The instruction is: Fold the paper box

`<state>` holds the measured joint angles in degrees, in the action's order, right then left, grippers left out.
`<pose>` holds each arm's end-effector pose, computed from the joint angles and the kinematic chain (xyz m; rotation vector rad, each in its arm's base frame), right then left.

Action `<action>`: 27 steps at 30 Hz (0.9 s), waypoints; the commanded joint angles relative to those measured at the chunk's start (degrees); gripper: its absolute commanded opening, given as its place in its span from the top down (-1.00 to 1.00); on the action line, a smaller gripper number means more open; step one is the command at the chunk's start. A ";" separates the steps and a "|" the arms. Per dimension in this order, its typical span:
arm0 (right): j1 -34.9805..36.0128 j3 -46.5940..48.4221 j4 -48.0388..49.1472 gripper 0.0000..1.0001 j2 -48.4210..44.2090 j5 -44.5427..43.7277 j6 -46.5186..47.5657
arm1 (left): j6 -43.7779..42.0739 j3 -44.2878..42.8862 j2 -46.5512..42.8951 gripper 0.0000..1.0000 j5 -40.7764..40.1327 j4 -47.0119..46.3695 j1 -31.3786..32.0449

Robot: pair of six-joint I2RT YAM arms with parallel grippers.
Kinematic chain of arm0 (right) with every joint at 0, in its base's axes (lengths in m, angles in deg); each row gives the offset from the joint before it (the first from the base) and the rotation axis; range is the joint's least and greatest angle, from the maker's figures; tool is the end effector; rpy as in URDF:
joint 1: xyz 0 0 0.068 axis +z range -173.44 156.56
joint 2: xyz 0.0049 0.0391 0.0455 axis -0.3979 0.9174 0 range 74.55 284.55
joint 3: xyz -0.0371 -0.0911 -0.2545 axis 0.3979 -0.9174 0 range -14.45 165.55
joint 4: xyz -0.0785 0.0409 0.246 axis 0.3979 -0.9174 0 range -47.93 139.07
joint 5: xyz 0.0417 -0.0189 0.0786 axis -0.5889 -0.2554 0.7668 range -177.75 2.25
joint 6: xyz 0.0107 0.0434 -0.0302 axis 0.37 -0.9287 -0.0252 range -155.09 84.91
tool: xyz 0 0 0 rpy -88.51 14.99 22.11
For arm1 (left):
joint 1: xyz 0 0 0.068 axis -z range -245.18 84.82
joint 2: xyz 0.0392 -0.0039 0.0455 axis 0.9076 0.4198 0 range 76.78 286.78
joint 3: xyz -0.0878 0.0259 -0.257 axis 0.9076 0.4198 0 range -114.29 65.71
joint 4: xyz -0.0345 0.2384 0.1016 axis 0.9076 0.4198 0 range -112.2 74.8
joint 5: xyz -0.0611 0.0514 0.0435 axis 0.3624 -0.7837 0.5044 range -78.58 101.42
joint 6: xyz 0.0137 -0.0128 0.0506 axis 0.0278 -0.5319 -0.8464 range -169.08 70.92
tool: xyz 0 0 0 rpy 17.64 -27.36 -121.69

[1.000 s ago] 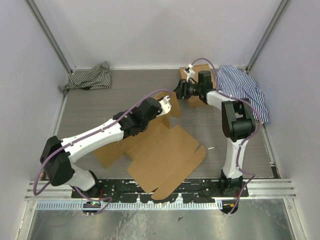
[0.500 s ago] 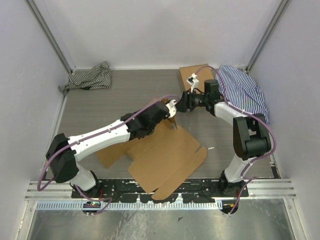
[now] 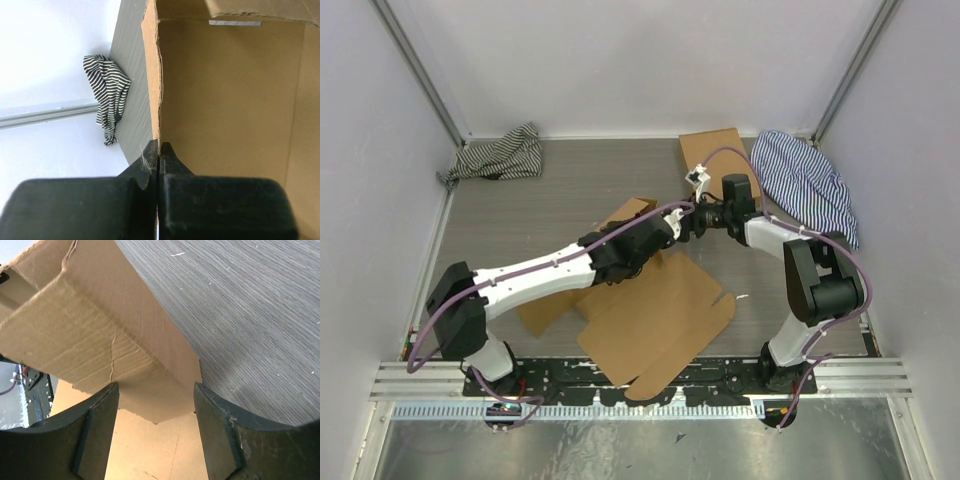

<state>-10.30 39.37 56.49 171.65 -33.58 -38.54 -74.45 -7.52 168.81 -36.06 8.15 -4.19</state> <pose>0.3333 0.1074 0.1957 -0.7111 2.0080 1.1951 0.1902 -0.2887 0.2809 1.2146 1.8093 0.6556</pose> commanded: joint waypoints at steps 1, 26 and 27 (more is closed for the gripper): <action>1.14 -2.05 8.25 -0.34 -3.56 -2.31 -1.27 | 1.68 -0.27 3.01 1.00 -0.29 4.29 1.40; 1.53 -2.28 6.98 -0.38 -5.07 0.56 1.27 | 0.49 -3.28 6.01 1.00 -7.05 5.07 7.50; 1.37 -1.89 5.66 -0.38 -5.14 0.69 1.92 | 0.60 -3.32 6.07 1.00 -7.33 5.27 7.81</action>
<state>-8.42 34.10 64.58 169.40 -33.12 -39.30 -73.09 -9.12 174.12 -44.19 11.58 1.58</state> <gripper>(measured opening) 0.690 0.013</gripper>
